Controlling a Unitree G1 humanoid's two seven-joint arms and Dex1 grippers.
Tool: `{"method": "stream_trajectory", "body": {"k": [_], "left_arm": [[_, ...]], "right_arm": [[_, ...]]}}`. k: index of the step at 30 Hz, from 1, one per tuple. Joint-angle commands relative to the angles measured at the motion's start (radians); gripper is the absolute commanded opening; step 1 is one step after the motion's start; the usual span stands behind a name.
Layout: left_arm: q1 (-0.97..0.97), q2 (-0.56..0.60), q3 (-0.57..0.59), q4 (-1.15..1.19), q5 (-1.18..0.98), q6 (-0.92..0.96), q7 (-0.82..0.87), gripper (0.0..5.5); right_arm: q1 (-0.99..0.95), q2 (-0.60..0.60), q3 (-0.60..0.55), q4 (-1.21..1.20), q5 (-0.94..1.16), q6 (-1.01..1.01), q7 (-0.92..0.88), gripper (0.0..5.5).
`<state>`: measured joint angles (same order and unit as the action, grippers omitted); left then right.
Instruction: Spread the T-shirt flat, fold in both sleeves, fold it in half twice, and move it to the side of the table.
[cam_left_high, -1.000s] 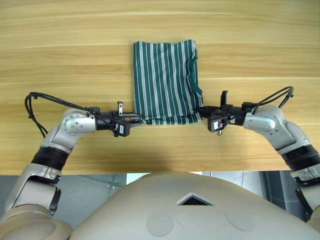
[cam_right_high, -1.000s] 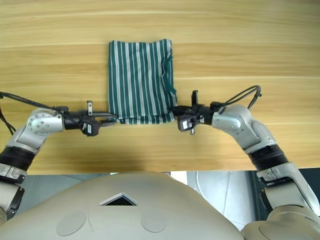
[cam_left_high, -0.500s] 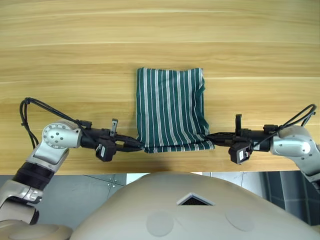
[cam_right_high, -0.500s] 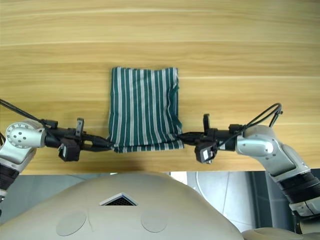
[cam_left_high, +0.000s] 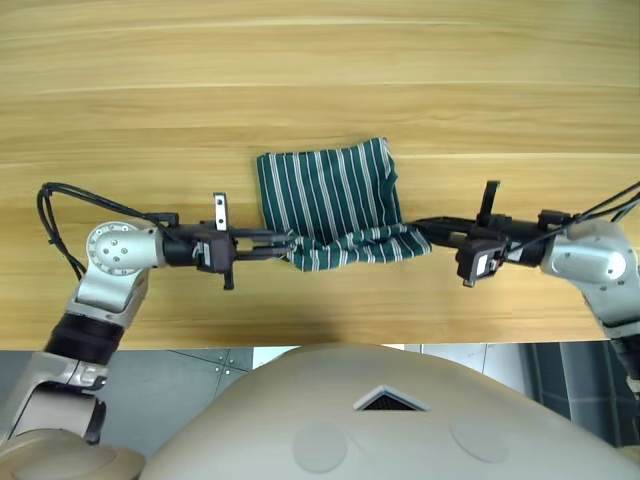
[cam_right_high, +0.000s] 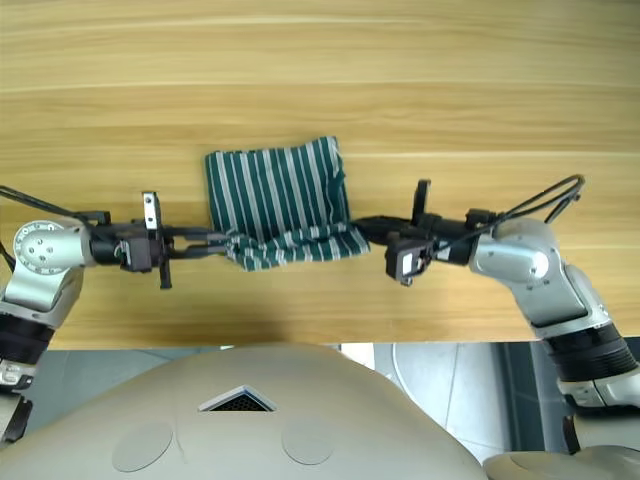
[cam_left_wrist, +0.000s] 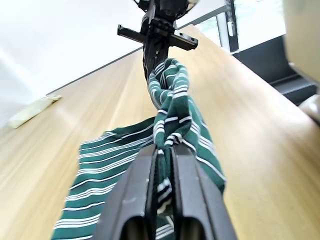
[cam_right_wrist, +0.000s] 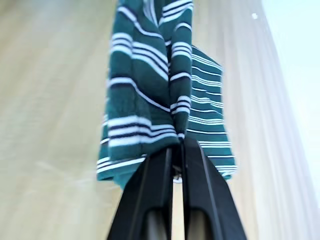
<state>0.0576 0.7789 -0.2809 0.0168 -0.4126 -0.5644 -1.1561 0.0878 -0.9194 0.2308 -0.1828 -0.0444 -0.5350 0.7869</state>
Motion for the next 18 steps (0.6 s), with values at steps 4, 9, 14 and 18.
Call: {"method": "stream_trajectory", "body": {"k": [4, 9, 14, 18], "left_arm": [[-0.1, -0.09, 0.11, 0.075, -0.058, 0.126, 0.041, 0.22], [-0.178, -0.157, 0.161, 0.192, -0.013, 0.231, 0.125, 0.22], [-0.254, -0.22, 0.161, 0.36, 0.087, 0.317, 0.215, 0.22], [-0.338, -0.28, 0.134, 0.55, 0.197, 0.346, 0.281, 0.22]], "right_arm": [[-0.156, 0.094, 0.019, 0.064, -0.037, 0.113, 0.012, 0.03], [-0.281, 0.176, 0.065, 0.195, -0.141, 0.195, -0.005, 0.03], [-0.409, 0.263, 0.107, 0.391, -0.229, 0.243, -0.04, 0.03], [-0.51, 0.341, 0.142, 0.602, -0.289, 0.244, -0.095, 0.03]]}}
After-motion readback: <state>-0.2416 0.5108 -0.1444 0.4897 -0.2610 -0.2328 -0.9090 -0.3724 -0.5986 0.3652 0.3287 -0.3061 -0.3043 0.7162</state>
